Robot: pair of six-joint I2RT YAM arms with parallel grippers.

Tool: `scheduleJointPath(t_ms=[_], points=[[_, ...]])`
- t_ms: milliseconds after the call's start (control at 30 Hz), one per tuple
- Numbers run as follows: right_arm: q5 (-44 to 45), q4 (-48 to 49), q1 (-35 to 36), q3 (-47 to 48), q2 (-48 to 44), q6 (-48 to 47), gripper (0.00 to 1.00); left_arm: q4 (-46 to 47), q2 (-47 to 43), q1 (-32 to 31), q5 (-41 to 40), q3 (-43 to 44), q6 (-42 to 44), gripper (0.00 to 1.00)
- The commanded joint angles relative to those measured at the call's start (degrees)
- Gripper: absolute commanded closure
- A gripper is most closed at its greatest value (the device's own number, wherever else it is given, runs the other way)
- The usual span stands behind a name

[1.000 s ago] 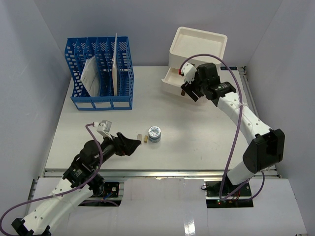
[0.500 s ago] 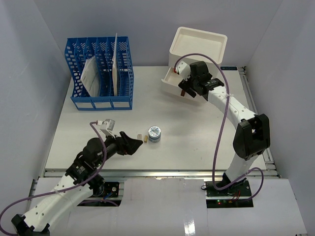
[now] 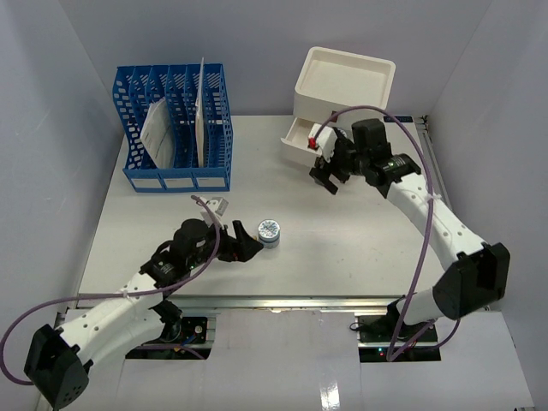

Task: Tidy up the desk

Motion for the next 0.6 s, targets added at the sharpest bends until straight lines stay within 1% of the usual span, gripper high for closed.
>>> scheduleJointPath(t_ms=[0,167,267,333,433,567], points=[[-18.9,-2.8,0.1,-10.3,-5.6,0.9,0.07,0.6,10.0,-0.2,-1.2,8.6,5.7,0.02],[-19.8,0.7,-1.0,-16.8,-10.3,2.4,0.07,-2.3,21.2,-3.4,-8.2,16.7,10.2,0.02],[-21.3,2.8,-3.9,-19.2,-12.2,3.7,0.08,-4.2,27.7,-6.4,-12.6,21.5,12.0,0.02],[-23.5,4.1,-6.0,-20.6,-12.8,4.9,0.08,-7.3,33.9,-7.9,-15.9,25.2,12.8,0.02],[-26.4,5.0,-8.8,-22.3,-13.6,5.6,0.08,-12.5,39.8,-9.6,-20.4,30.6,13.7,0.02],[-28.6,5.2,-11.5,-23.3,-14.7,5.7,0.08,-17.5,46.2,-11.6,-24.3,36.4,14.7,0.02]])
